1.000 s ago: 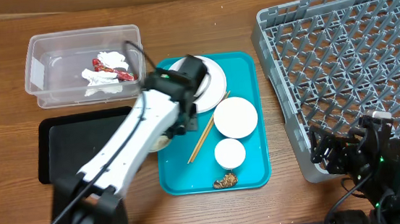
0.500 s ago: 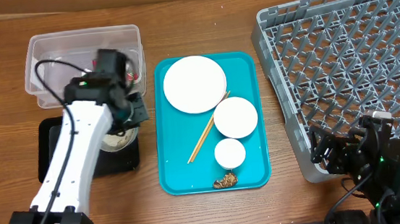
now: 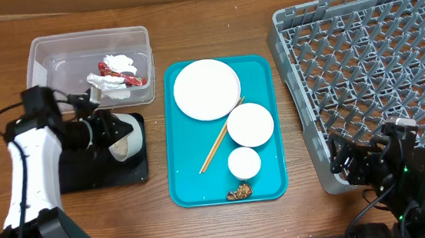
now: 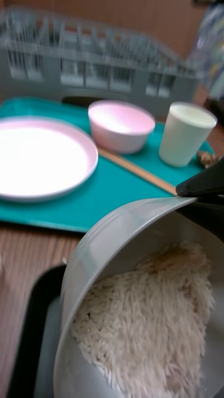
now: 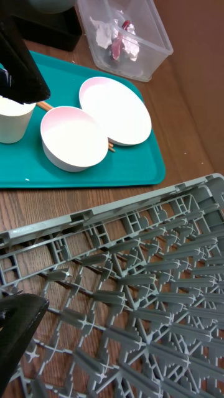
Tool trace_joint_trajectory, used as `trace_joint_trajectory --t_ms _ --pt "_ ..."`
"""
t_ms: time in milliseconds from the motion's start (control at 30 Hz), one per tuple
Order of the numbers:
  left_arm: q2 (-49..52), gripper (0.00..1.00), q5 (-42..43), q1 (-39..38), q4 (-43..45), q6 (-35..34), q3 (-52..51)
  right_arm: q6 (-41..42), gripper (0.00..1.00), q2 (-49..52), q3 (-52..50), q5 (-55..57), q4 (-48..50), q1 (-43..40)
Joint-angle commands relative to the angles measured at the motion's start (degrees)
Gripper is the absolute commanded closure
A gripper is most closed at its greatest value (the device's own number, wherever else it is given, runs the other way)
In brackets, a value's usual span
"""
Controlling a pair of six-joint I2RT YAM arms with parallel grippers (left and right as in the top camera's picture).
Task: Sort waste into correct bins and load items into the dishwasher
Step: 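Tilt the rice bowl over the black tray to dump the rice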
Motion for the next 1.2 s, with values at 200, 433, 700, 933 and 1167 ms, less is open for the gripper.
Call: trace_joint_trajectory --t_ms 200,433,700,933,1167 --pt "-0.39 0.96 25.24 6.80 0.26 9.86 -3.26 0.09 0.00 -0.09 1.44 -0.07 0.13 0.22" --pt "-0.39 0.96 26.01 8.52 0.28 9.88 -3.32 0.09 0.00 -0.09 1.44 -0.07 0.13 0.22" --pt "-0.37 0.96 25.33 10.80 0.37 10.51 -3.48 0.09 0.00 -0.09 1.44 -0.07 0.13 0.22" --pt "-0.35 0.96 24.44 12.90 0.46 10.51 -3.78 0.09 0.00 -0.09 1.44 -0.07 0.13 0.22" --pt "0.48 0.96 26.49 15.37 -0.44 9.40 -3.78 0.09 0.00 -0.09 1.44 -0.07 0.13 0.22"
